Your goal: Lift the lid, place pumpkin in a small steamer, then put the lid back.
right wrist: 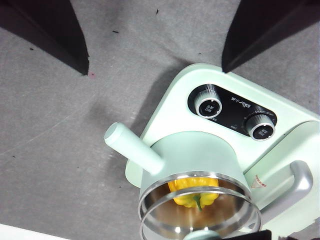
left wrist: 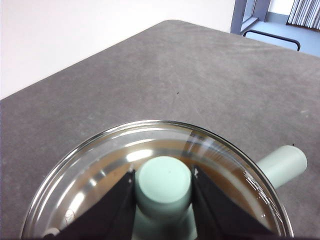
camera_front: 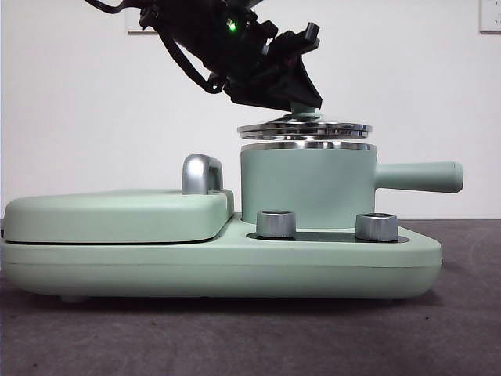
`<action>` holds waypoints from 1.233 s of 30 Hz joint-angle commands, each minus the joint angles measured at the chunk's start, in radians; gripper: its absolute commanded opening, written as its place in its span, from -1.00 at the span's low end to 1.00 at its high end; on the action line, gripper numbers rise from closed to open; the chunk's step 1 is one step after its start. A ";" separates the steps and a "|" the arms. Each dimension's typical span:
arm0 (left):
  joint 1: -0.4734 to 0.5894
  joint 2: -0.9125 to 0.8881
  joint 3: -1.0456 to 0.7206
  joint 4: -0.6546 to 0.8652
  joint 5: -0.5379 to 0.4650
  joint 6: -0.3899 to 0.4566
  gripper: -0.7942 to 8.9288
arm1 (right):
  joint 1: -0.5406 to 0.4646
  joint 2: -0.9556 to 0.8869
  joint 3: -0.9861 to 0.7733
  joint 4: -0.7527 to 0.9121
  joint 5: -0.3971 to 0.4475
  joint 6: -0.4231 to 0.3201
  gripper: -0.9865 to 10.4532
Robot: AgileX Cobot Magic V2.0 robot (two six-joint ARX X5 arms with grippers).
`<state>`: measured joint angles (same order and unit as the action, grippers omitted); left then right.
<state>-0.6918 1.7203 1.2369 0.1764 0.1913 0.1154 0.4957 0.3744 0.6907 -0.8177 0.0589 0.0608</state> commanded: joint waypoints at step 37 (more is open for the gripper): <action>-0.008 0.082 0.032 0.043 0.031 -0.004 -0.81 | 0.006 0.002 0.002 0.021 0.029 0.014 -0.11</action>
<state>-0.6914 1.7721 1.2427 0.2100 0.2157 0.1078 0.4957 0.3744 0.6907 -0.8097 0.0830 0.0608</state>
